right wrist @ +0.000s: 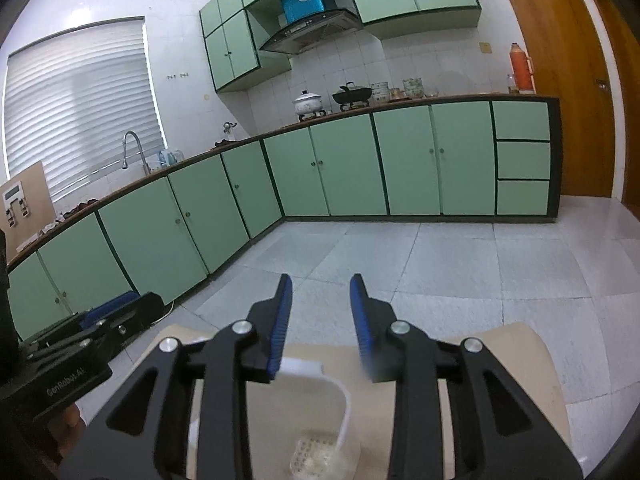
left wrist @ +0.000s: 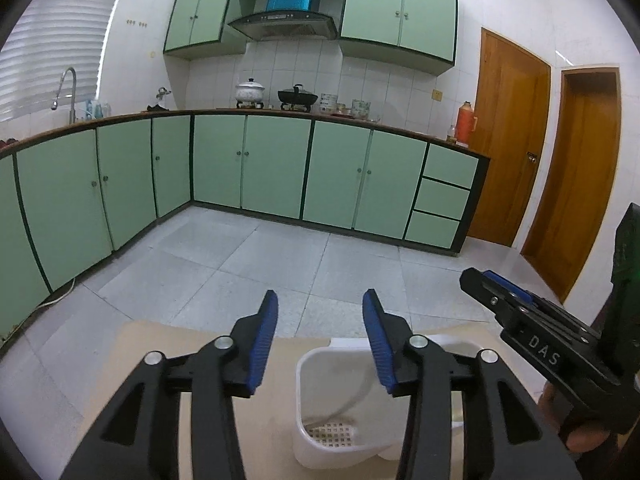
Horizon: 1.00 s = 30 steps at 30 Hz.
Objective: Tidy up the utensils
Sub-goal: 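Move both open tools back over the chopsticks on the mat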
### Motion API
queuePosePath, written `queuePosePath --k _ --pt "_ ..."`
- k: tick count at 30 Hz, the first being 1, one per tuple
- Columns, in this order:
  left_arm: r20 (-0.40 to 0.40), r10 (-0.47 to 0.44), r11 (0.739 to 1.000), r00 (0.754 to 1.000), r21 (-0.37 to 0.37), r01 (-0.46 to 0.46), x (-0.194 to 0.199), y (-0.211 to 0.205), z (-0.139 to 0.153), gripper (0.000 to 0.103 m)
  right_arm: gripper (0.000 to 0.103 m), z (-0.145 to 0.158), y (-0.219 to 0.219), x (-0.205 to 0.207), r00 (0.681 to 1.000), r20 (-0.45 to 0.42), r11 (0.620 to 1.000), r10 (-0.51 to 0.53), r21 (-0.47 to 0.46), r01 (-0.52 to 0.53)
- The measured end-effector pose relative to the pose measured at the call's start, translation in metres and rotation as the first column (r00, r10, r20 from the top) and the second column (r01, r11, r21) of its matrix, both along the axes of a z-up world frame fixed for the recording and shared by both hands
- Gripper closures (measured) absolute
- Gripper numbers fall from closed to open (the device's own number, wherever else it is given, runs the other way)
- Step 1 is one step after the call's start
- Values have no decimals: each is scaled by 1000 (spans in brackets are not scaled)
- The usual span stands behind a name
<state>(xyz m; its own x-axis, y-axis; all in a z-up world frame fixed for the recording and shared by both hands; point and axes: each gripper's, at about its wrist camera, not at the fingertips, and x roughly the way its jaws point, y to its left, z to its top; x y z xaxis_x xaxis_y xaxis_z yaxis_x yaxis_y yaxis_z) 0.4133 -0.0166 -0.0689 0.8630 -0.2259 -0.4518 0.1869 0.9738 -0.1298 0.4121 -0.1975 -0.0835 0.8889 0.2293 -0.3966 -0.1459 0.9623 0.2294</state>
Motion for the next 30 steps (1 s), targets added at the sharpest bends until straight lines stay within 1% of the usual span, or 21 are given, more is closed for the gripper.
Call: queuePosePath --k 2,4,7,8,10,11,13,15,21,23,26,28,30 --pt "1 1 1000 1000 -1 -1 -5 1 1 57 66 0 -2 -7 1000 -2 1000 -10 1 10" --pt "9 3 1000 1000 -4 -3 -14 2 4 51 60 1 -5 -20 1000 -1 1000 -18 -1 18" --pt "12 6 1000 1000 3 -6 -36 7 4 45 44 3 -10 -45 999 1 999 -38 -6 38" --pt "8 7 1000 1000 8 -7 -43 7 3 44 42 3 -11 -53 999 -3 999 -46 -10 45" --pt "-11 2 1000 1000 19 -2 -60 9 -2 42 32 0 -15 -71 998 -22 998 -56 -13 56" --pt "-22 0 1000 1000 26 1 -68 10 -4 41 30 -2 -16 -79 998 -34 998 -61 -16 61" --pt "-49 1 999 999 38 1 -86 12 -10 37 22 -9 -17 -100 995 -63 997 -72 -34 70" --pt "-86 1 999 996 54 3 -103 14 -18 36 16 -16 -18 -119 992 -96 996 -84 -51 80" --pt "-189 19 995 982 102 1 -156 27 -44 28 13 -41 -8 -185 970 -223 992 -92 -111 68" --pt "-226 27 994 974 108 -3 -174 32 -53 27 13 -48 -4 -203 963 -253 990 -88 -128 57" --pt "-253 40 993 967 118 -11 -194 38 -62 26 13 -57 -1 -229 953 -287 989 -99 -130 64" --pt "-272 50 992 961 126 -16 -207 41 -68 19 13 -64 0 -244 947 -305 989 -102 -129 65" --pt "-289 49 991 956 137 -10 -218 43 -74 16 13 -67 0 -256 942 -319 989 -104 -132 65"
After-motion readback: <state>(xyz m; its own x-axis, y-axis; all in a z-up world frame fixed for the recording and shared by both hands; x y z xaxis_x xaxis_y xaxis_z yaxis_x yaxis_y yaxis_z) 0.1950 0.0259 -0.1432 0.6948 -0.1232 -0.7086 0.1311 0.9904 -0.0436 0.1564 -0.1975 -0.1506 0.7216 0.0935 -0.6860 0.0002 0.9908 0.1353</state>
